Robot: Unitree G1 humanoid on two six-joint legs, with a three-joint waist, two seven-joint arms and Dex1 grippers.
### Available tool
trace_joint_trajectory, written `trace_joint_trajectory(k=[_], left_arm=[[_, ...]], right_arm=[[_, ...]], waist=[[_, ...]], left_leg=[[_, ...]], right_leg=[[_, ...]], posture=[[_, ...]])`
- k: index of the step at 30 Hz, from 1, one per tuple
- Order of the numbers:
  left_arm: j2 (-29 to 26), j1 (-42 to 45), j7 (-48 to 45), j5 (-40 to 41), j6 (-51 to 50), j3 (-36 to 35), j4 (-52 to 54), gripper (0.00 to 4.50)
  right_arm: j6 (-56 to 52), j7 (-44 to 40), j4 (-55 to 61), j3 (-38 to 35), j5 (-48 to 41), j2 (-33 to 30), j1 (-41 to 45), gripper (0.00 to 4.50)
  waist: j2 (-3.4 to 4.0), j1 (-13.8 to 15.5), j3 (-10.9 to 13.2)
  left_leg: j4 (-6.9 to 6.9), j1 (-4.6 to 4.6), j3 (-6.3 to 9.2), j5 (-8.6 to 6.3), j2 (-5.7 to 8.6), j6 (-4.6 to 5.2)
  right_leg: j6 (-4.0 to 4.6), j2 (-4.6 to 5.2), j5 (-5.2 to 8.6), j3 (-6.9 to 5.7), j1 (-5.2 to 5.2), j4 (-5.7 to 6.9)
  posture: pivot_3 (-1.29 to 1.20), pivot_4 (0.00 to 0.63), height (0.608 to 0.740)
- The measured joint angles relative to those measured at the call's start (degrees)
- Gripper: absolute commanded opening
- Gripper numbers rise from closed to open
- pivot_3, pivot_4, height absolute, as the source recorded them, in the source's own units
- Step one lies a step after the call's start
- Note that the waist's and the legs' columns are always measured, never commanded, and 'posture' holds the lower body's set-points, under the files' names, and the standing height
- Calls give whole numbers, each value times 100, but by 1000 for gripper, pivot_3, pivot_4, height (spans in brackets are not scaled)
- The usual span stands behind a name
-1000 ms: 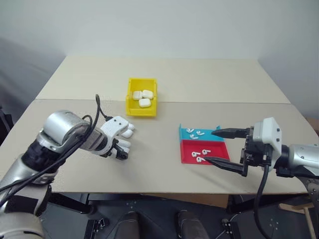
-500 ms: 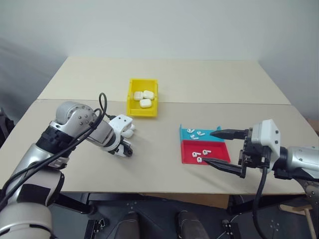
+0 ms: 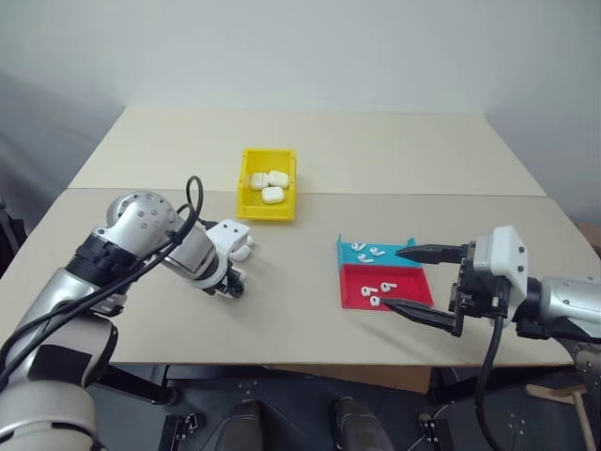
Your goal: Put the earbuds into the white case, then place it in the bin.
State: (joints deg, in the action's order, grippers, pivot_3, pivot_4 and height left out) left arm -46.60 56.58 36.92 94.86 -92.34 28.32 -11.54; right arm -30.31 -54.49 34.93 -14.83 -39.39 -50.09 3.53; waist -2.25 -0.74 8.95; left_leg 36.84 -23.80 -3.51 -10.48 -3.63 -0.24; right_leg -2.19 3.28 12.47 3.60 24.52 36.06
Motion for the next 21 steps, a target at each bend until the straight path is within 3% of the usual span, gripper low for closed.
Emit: trace_joint_trajectory(k=[6, 12, 16, 18, 21], left_arm=[[-237, -516, -24, -64, 221, -608, 1091, 2863], [-487, -1009, -1468, -603, 926, -1859, 2781, 2863], [-500, -2056, -3117, -2069, 2373, -2227, 3956, 2863], [-30, -2898, -4048, -3486, 4164, -2217, 4319, 2863], [509, -3393, -5439, -4419, 5777, -2213, 4191, 2863]], right_arm=[[17, 2, -23, 32, 10, 4, 45, 4500], [31, -55, -145, 16, 11, -31, 156, 4500], [-100, -103, -404, 250, 242, -480, 667, 4500], [-339, -15, -585, 687, 635, -839, 1171, 4500], [-717, 6, -807, 1307, 942, -986, 1716, 4500]], waist=[[-3, 1, 2], [-5, 16, 3], [2, -18, 0], [5, -7, -3], [-8, 23, 2]], left_leg=[[-1, -4, -1, 1, 0, -3], [-1, 3, -2, 2, 9, -9], [-2, 8, -12, 1, 7, -9], [-5, 14, -20, -1, 8, -15], [-4, 4, -13, 2, 5, -11]], right_leg=[[5, 1, -3, 1, 3, -4], [31, 10, -18, 0, -8, -9], [28, 13, -18, 4, -12, -21], [45, 17, -28, 8, -16, -25], [47, 14, -29, 1, -15, -30]], posture=[[0, 150, 740], [0, 150, 740], [0, 150, 740], [0, 150, 740], [0, 150, 740]])
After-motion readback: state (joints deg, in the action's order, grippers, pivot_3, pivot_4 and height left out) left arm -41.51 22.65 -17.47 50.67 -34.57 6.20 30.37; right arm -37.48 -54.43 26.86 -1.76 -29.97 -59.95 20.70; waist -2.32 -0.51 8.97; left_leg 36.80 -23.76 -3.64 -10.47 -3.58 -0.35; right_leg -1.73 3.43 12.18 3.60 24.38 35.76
